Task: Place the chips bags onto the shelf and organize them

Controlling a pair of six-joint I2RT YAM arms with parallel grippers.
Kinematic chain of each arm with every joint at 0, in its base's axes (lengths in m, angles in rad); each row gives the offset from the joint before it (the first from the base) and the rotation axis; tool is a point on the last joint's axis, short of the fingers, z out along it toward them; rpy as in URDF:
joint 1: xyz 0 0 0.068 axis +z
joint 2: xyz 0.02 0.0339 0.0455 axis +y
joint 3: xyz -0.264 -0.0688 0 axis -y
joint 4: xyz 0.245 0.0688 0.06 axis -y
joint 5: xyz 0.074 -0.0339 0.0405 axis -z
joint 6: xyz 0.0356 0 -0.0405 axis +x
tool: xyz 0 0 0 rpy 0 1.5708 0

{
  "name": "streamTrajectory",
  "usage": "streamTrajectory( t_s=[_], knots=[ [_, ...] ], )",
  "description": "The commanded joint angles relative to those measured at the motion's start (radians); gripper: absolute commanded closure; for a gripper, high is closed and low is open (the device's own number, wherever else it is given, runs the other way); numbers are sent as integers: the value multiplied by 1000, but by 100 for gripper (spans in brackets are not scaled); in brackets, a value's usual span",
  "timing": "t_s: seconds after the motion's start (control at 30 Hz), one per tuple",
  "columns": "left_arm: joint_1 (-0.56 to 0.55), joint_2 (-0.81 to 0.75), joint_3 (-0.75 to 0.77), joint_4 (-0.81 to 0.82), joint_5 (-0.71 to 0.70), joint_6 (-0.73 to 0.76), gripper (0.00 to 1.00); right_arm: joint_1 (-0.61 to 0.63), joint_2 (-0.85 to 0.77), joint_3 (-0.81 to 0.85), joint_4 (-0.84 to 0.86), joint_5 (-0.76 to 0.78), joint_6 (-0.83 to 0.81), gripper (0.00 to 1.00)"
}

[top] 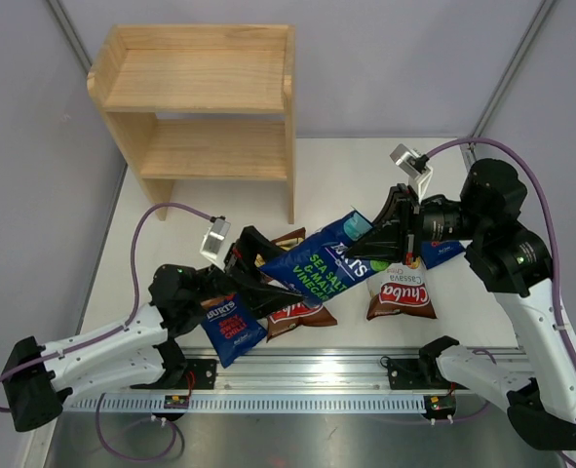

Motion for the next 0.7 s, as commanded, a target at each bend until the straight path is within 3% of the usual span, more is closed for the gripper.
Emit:
streamTrajectory(
  t_s=[0.0,0.1,0.17,0.43,0.53,0.57,0.63,0.67],
  knots=[
    [-22,30,80,-15,31,21,20,4,51,81,-64,-40,-53,100],
    [-44,52,110,-78,52,58,34,4,85,147,-241,14,-183,100],
    [-50,38,102,-94,40,72,37,4,86,159,-297,59,-235,100],
    [-48,4,94,-149,-6,96,82,4,95,147,-275,92,-220,100],
    [-50,-19,91,-178,-53,92,85,5,83,155,-241,146,-193,96],
    [-50,-26,90,-203,-95,80,88,5,73,164,-221,166,-182,47],
    [-48,-60,97,-267,-167,72,92,4,57,181,-215,314,-153,34],
    [-47,-72,126,-366,-254,66,97,4,37,205,-229,388,-141,1]
  ],
)
